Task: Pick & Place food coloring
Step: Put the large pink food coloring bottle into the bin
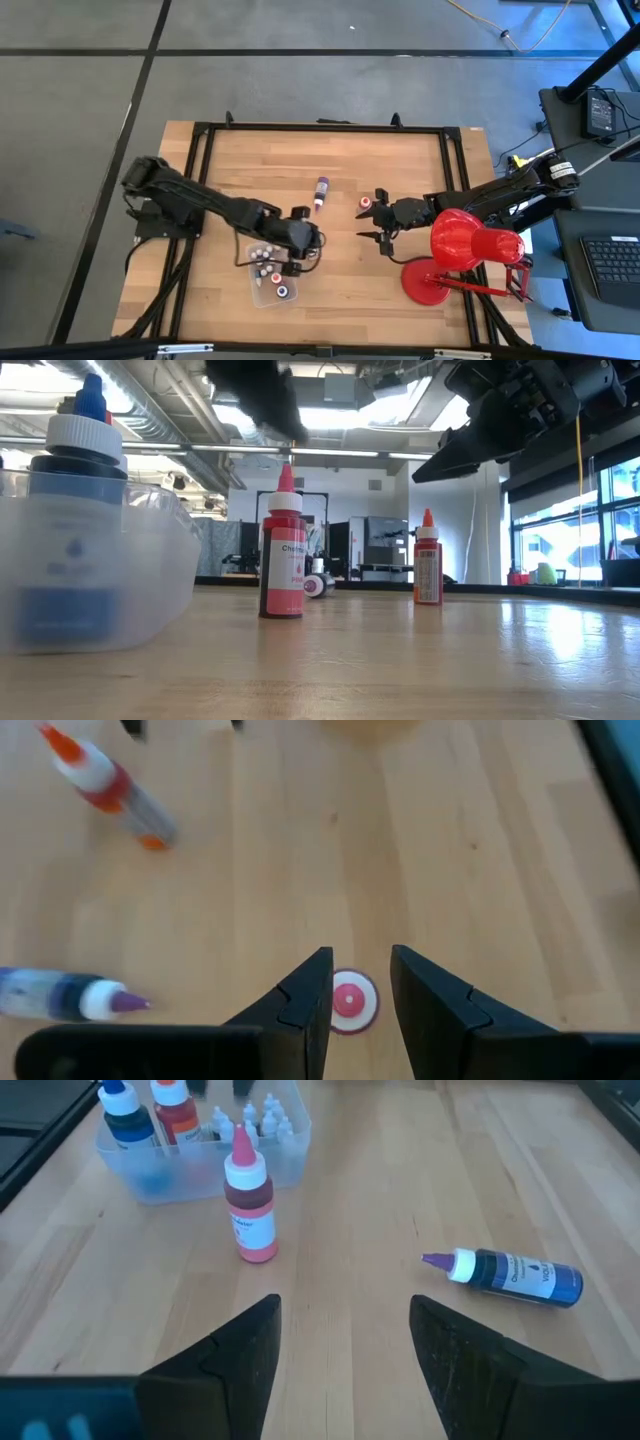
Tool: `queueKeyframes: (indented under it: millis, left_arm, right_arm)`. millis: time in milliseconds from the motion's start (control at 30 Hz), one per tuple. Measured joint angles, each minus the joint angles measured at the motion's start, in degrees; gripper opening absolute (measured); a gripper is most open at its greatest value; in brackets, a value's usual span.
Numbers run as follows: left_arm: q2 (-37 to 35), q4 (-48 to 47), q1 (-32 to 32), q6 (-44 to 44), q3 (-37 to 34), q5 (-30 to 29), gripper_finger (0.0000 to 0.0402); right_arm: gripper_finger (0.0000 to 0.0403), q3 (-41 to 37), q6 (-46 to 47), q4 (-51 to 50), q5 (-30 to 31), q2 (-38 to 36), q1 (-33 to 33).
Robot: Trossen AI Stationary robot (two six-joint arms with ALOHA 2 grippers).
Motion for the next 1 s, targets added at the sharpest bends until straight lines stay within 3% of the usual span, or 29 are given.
queueKeyframes:
  millis: [267,1000]
  left_arm:
    - [4.85,-0.4,1.86,-0.1,0.0,6.26,0.0102]
    - [4.49,-0.06,2.05,0.01,0.0,5.81,0.0098]
  right_arm:
    - [0.0223,0.0,-0.02,-0.28,0.0,0.0,0.0]
    - [0.0223,0.02,-0.37,-0.89,0.01,0.02,0.0]
